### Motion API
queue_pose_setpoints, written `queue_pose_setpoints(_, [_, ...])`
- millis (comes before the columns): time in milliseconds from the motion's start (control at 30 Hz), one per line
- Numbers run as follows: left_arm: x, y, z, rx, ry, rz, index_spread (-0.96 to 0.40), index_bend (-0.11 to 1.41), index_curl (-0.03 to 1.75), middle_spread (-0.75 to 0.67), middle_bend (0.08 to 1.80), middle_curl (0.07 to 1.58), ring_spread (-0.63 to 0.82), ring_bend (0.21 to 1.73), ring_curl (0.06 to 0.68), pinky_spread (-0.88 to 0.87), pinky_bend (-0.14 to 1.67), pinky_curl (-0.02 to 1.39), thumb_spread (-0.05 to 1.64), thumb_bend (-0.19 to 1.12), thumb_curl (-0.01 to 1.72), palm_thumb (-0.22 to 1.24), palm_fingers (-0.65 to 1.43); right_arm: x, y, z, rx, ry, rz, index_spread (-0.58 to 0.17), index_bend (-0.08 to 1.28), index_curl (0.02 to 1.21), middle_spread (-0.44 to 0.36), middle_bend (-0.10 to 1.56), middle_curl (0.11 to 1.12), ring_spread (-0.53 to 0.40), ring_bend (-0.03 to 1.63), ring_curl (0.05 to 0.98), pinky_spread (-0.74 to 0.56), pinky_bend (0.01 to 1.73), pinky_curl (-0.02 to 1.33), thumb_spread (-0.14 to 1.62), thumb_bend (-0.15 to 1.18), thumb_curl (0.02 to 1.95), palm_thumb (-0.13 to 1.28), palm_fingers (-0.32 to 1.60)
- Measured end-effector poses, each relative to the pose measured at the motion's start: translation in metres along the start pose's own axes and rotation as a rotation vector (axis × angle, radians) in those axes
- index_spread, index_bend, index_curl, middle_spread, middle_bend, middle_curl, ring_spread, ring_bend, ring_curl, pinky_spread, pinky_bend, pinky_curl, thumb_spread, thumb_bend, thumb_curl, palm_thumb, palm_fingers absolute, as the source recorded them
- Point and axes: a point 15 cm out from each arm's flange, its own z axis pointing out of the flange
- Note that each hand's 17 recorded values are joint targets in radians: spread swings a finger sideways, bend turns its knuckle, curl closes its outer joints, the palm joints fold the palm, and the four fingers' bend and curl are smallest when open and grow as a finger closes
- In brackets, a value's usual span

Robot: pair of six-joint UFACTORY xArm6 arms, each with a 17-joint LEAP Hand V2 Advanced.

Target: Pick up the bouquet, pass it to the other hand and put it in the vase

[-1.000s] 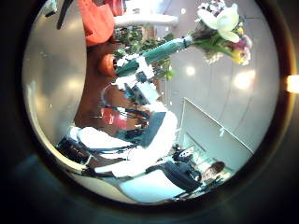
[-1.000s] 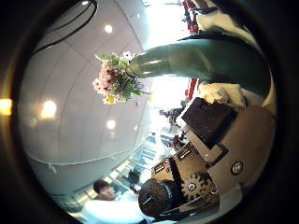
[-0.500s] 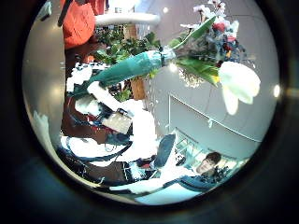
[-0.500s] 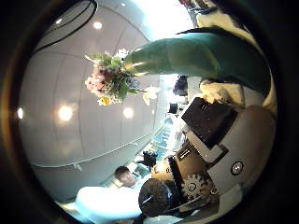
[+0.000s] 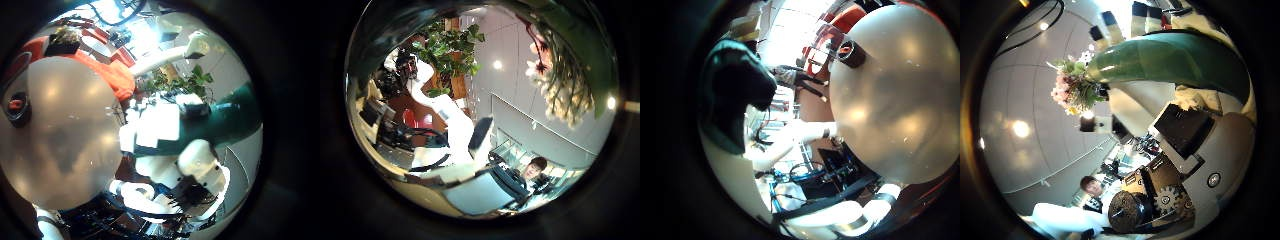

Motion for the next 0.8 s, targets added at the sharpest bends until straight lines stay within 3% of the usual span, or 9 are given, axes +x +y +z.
queue_pose_setpoints(100, [0.0, 0.002, 0.003, -0.038, 0.015, -0.04, -0.05, 0.2, 0.33, -0.15, 0.74, 0.56, -0.14, 0.96, 0.157, -0.14, 0.66, 0.38, 0.89, 0.03, 0.37, 0.4, 1.07, 0.013, -0.006, 0.0, 0.016, 0.058, 0.01, -0.214, 1.2, 0.91, -0.117, 1.4, 0.79, -0.207, 1.43, 0.76, -0.18, 1.2, 1.01, 0.85, 0.07, 1.47, 1.1, 1.12])
queue_pose_setpoints(200, [0.0, -0.001, 0.002, -0.039, 0.023, -0.071, -0.19, 0.3, 0.39, -0.28, 0.87, 0.65, -0.33, 1.15, 0.272, -0.34, 0.89, 0.49, 0.91, 0.13, 0.44, 0.67, 1.34, 0.03, -0.011, -0.005, 0.039, 0.122, 0.028, -0.213, 1.2, 0.91, -0.121, 1.4, 0.79, -0.21, 1.43, 0.763, -0.19, 1.2, 1.02, 0.85, 0.06, 1.47, 1.08, 1.11])
queue_pose_setpoints(333, [0.001, -0.005, -0.002, -0.024, 0.029, -0.068, -0.35, 0.55, 0.52, -0.37, 1.0, 0.74, -0.39, 1.32, 0.373, -0.45, 1.1, 0.59, 0.91, 0.19, 0.52, 0.87, 1.31, 0.04, -0.015, -0.009, 0.06, 0.146, 0.04, -0.22, 1.19, 0.91, -0.127, 1.39, 0.8, -0.213, 1.41, 0.765, -0.2, 1.2, 1.02, 0.87, -0.03, 1.41, 0.98, 1.08])
queue_pose_setpoints(433, [0.005, -0.008, -0.007, -0.006, 0.028, -0.047, -0.44, 0.7, 0.61, -0.42, 1.08, 0.79, -0.4, 1.41, 0.424, -0.48, 1.19, 0.64, 0.93, 0.2, 0.56, 0.92, 1.22, 0.044, -0.015, -0.014, 0.077, 0.148, 0.053, -0.227, 1.12, 0.89, -0.131, 1.33, 0.78, -0.21, 1.38, 0.747, -0.22, 1.17, 0.99, 0.9, -0.05, 1.3, 0.91, 1.03])
queue_pose_setpoints(633, [0.024, -0.021, -0.025, 0.061, -0.011, 0.026, -0.55, 0.82, 0.76, -0.46, 1.18, 0.85, -0.39, 1.51, 0.487, -0.51, 1.28, 0.72, 0.96, 0.19, 0.63, 0.97, 1.1, 0.063, -0.015, -0.043, 0.165, 0.144, 0.121, -0.285, 0.88, 0.84, -0.153, 1.18, 0.74, -0.222, 1.3, 0.687, -0.34, 1.08, 0.89, 0.95, -0.04, 1.07, 0.84, 0.77])
queue_pose_setpoints(700, [0.035, -0.025, -0.033, 0.087, -0.038, 0.062, -0.57, 0.83, 0.81, -0.46, 1.2, 0.87, -0.39, 1.53, 0.5, -0.52, 1.29, 0.74, 0.97, 0.19, 0.65, 0.98, 1.08, 0.068, -0.015, -0.055, 0.195, 0.147, 0.134, -0.308, 0.71, 0.8, -0.151, 1.11, 0.71, -0.227, 1.29, 0.666, -0.39, 1.07, 0.86, 0.96, -0.03, 1.0, 0.83, 0.62])
queue_pose_setpoints(800, [0.049, -0.034, -0.049, 0.145, -0.083, 0.109, -0.6, 0.84, 0.86, -0.47, 1.21, 0.88, -0.38, 1.54, 0.514, -0.52, 1.29, 0.76, 0.99, 0.19, 0.68, 0.99, 1.06, 0.073, -0.013, -0.065, 0.22, 0.155, 0.146, -0.328, 0.58, 0.76, -0.15, 1.04, 0.69, -0.227, 1.28, 0.642, -0.41, 1.04, 0.83, 0.97, -0.03, 0.94, 0.82, 0.49])
